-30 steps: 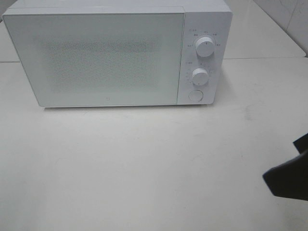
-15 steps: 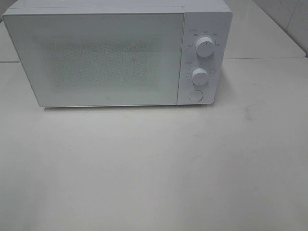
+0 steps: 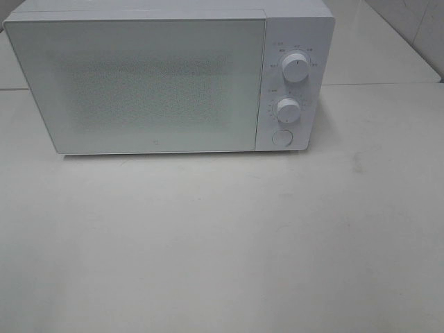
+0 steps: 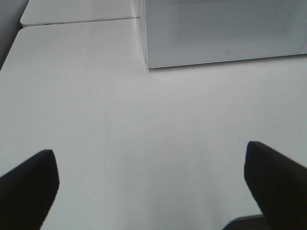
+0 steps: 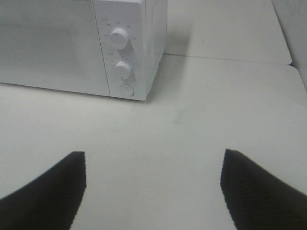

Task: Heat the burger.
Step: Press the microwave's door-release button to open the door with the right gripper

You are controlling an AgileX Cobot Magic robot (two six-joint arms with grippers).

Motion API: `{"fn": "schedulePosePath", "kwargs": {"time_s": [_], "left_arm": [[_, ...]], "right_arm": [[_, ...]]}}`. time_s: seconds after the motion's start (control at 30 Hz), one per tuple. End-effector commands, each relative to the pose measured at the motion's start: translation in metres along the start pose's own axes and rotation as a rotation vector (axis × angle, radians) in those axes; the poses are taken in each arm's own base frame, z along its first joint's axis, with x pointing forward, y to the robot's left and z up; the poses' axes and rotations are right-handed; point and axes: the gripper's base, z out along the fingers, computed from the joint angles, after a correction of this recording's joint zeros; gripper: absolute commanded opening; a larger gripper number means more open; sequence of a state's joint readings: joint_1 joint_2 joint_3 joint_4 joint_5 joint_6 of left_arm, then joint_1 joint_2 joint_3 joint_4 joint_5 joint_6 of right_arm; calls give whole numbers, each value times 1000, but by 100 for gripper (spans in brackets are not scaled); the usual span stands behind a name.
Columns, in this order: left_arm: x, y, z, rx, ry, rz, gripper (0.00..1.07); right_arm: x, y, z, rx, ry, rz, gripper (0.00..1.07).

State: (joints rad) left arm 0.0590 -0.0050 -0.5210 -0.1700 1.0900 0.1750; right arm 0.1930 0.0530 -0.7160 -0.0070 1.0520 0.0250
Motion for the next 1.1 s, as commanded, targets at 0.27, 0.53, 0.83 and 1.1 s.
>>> {"fn": "schedulePosePath", "kwargs": {"time_s": [0.27, 0.53, 0.83, 1.1], "left_arm": [[1, -1, -2, -4, -28, 3, 98], [1, -1, -2, -4, -28, 2, 98], [1, -1, -2, -4, -28, 2, 98], [1, -1, -2, -4, -28, 2, 98]], "right_arm": [[28, 0, 15, 17, 8, -1, 75], [43, -1, 36, 16, 72, 4, 75], [42, -1, 36, 15, 71, 3, 75], [42, 0, 36, 9, 69, 6, 75]]}}
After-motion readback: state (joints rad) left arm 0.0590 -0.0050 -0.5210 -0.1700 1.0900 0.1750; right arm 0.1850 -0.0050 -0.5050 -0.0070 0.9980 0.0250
